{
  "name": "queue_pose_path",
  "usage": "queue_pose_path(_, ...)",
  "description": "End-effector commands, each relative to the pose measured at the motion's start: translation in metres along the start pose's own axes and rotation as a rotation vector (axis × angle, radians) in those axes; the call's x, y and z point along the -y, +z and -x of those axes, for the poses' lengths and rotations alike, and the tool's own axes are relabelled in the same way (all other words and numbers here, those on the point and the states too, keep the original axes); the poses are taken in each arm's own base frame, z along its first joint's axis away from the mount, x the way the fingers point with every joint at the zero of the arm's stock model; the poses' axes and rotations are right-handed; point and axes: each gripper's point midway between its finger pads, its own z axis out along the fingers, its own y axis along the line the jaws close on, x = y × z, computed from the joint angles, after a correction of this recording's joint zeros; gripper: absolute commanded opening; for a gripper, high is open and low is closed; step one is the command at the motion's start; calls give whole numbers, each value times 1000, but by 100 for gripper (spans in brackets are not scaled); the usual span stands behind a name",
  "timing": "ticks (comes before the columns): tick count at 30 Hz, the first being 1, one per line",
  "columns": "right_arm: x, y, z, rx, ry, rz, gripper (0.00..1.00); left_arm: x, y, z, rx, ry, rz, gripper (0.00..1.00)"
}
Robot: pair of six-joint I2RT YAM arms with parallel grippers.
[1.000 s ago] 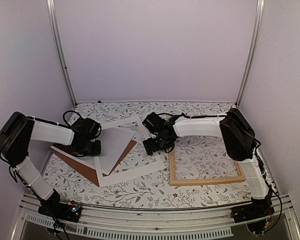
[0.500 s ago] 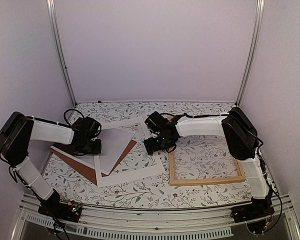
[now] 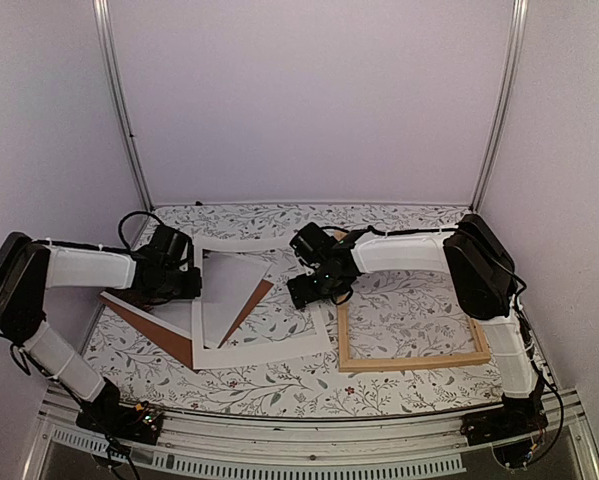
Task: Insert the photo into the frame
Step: Pick up the mat board from the photo, then pass from the left arm to the right
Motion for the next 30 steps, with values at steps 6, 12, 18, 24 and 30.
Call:
queue_pose_path(6, 3, 8, -21, -68, 22, 12, 89, 14, -19, 21, 70, -104, -243, 0)
queue_pose_path(12, 1, 2, -16, -58, 22, 23, 89, 18, -28, 29, 86, -134, -320, 0)
queue_pose_path(18, -5, -22, 3, -5, 20, 63, 91, 18, -46, 43, 129, -130, -347, 0)
queue_pose_path(24, -3, -64, 33, 79, 40, 128, 94, 30, -81, 61, 205, -100, -434, 0)
queue_pose_path(30, 7, -92, 49, 115, 68, 236, 95, 47, -123, 79, 280, -36, -545, 0)
